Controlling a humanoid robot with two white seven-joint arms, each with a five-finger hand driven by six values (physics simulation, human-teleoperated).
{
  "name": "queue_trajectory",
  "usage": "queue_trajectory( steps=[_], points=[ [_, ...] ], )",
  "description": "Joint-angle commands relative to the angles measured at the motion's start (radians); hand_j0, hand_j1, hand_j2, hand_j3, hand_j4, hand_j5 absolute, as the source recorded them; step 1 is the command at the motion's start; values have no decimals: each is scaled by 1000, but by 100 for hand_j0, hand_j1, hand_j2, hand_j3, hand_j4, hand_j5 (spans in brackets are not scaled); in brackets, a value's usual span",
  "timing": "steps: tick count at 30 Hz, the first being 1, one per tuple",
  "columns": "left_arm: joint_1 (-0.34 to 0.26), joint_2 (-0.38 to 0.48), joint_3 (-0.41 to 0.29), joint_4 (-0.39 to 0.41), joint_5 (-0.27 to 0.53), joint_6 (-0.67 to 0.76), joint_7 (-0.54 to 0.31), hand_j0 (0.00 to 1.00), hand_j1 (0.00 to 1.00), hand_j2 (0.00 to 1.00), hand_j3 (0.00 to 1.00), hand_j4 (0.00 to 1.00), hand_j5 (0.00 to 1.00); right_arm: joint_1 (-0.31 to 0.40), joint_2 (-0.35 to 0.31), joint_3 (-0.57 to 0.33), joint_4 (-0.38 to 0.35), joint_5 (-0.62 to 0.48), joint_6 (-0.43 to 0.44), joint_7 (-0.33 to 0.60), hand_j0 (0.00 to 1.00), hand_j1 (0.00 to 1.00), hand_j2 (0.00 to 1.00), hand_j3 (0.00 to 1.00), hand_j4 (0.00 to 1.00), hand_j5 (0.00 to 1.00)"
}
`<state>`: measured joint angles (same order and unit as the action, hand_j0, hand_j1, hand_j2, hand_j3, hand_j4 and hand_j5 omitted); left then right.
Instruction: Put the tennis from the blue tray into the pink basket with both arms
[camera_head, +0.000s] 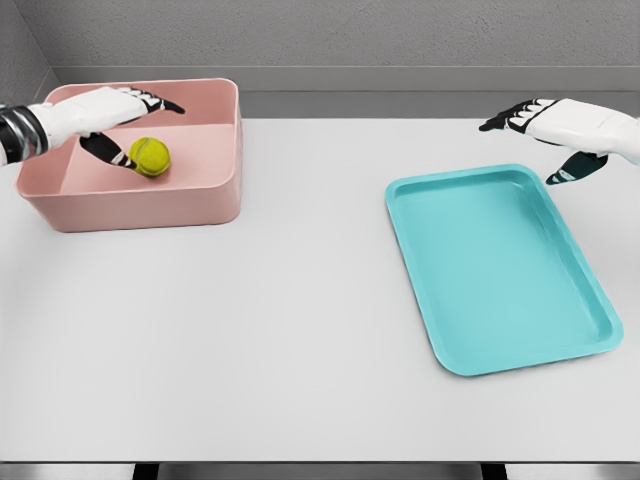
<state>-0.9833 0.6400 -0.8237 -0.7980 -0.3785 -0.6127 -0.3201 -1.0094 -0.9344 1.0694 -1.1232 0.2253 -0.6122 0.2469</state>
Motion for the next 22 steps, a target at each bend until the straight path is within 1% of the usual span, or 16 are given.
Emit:
queue_trajectory(
  steps=[1, 2, 5, 7, 9, 11, 15, 16, 17, 18, 19, 20, 22],
  points=[
    [3, 10, 2, -32, 13, 2, 16, 100, 100, 100, 100, 100, 100, 0, -1, -2, -1, -6, 1, -1, 100, 100, 100, 100, 100, 100],
    [2, 38, 3, -64, 15, 2, 36, 100, 100, 100, 100, 100, 100, 0, -1, -2, 0, -6, 1, -1, 100, 100, 100, 100, 100, 100],
    [11, 93, 17, -125, 18, 2, 75, 100, 100, 100, 100, 100, 100, 0, -1, -2, 0, -6, 1, -1, 100, 100, 100, 100, 100, 100],
    [18, 142, 14, -181, 38, 2, 114, 100, 100, 100, 100, 100, 100, 2, -1, -2, -1, -6, 1, -1, 100, 100, 100, 100, 100, 100],
    [41, 173, 12, -236, 62, 2, 119, 100, 100, 100, 100, 100, 100, 2, -1, -2, -3, -6, 1, -1, 100, 100, 100, 100, 100, 100],
    [63, 181, 8, -268, 67, 2, 121, 100, 100, 100, 100, 100, 100, 2, -1, -2, -4, -6, 1, -1, 100, 100, 100, 100, 100, 100],
    [112, 242, 3, -391, 95, 2, 121, 100, 100, 100, 100, 100, 100, 2, -1, -2, -4, -6, 1, -1, 100, 100, 100, 100, 100, 100],
    [140, 259, 9, -425, 96, 2, 121, 100, 100, 100, 100, 100, 100, 2, -1, -2, -4, -6, 1, -1, 100, 100, 100, 100, 100, 100],
    [149, 283, 2, -467, 96, 2, 121, 100, 100, 100, 100, 100, 100, 2, -1, -2, -4, -6, 1, -1, 100, 100, 100, 100, 100, 100],
    [184, 287, 6, -497, 96, 2, 121, 100, 100, 100, 100, 100, 100, 2, -1, -2, -4, -6, 1, -1, 100, 100, 100, 100, 100, 100],
    [204, 313, 11, -524, 95, 2, 121, 100, 100, 100, 100, 100, 100, 2, -3, -2, -4, -6, 1, -1, 100, 100, 100, 100, 100, 100],
    [206, 328, 11, -547, 95, 2, 121, 100, 100, 100, 100, 100, 100, 2, -3, -2, -3, -6, 1, -1, 100, 100, 100, 100, 100, 100],
    [212, 330, 12, -553, 95, 2, 121, 100, 100, 100, 100, 100, 100, 2, -10, -2, -3, -6, 1, -1, 100, 100, 100, 100, 100, 100]
  ],
)
